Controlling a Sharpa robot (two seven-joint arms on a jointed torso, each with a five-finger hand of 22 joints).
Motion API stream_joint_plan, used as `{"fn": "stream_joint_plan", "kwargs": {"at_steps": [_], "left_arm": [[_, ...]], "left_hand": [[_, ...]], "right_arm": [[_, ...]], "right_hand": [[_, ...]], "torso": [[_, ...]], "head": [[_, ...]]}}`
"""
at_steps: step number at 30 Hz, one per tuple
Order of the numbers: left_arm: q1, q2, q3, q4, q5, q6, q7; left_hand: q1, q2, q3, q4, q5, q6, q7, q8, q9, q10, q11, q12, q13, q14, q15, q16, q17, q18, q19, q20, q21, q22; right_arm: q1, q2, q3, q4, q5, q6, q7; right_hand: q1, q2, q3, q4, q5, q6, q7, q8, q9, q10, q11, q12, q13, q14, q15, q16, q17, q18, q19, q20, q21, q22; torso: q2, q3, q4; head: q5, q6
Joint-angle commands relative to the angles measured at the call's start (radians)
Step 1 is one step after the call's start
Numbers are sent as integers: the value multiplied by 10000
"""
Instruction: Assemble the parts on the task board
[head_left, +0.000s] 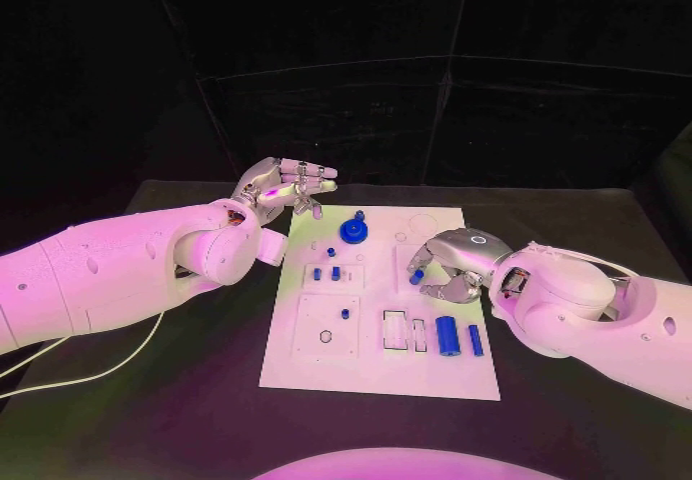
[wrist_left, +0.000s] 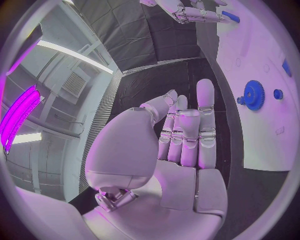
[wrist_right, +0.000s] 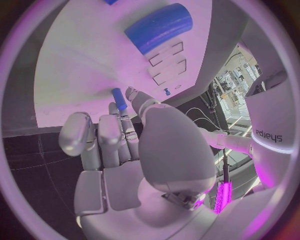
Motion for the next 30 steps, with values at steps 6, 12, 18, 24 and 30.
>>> {"fn": "stream_joint_plan", "kwargs": {"at_steps": [6, 12, 18, 24, 30], "left_arm": [[17, -1, 9, 9, 26, 129, 39], [17, 6, 9, 1, 26, 135, 38], [17, 8, 9, 1, 26, 136, 35], [17, 3, 9, 3, 26, 133, 33], [17, -2, 9, 4, 26, 133, 30]], "left_hand": [[38, 90, -81, 4, 59, -51, 51, 15, -10, -63, 29, 48, 12, -62, 29, -35, -11, 114, -65, 16, -41, -16], [45, 112, -109, 8, 58, -59, 54, 17, -13, -93, 35, 72, 23, -91, 35, -47, -39, 113, -79, 22, -56, -23], [45, 112, -109, 8, 58, -59, 54, 17, -13, -93, 35, 72, 23, -91, 35, -47, -39, 113, -79, 22, -56, -23], [45, 112, -109, 8, 58, -59, 54, 17, -13, -93, 35, 72, 23, -91, 35, -47, -39, 113, -79, 22, -56, -23], [45, 112, -109, 8, 58, -59, 54, 17, -13, -93, 35, 72, 23, -91, 35, -47, -39, 113, -79, 22, -56, -23]], "right_arm": [[17, 107, 7, -74, -124, 0, -102], [17, 209, 7, -135, -126, -101, -79], [16, 352, 7, -295, -251, -192, -181], [16, 424, 6, -399, -459, -395, -236], [15, 426, 6, -349, -605, -652, -214]], "right_hand": [[67, 204, 461, 52, -22, 498, 9, 152, 49, 605, -89, 274, -9, 117, -47, 22, 0, 27, 89, -72, 9, 64], [99, 314, 820, 62, -53, 973, -25, 283, 94, 1472, -245, 514, 50, 174, -163, 154, 105, -10, 215, -168, 136, 271], [177, 449, 1025, -10, -178, 1374, -97, 416, 139, 1937, -355, 548, 90, 204, -252, 246, 174, -40, 299, -255, 230, 425], [293, 560, 1250, -144, -466, 1593, -151, 471, 153, 2170, -417, 479, 107, 211, -310, 286, 181, -57, 342, -321, 281, 507], [329, 560, 1326, -213, -455, 1636, -152, 472, 150, 2219, -427, 437, 110, 211, -317, 294, 176, -72, 375, -334, 324, 582]], "torso": [[13, 2, -16], [5, 8, -9], [6, 5, -5], [-2, -1, -9], [-8, 9, -19]], "head": [[7, -23], [0, -47], [-1, -65], [4, -78], [5, -72]]}}
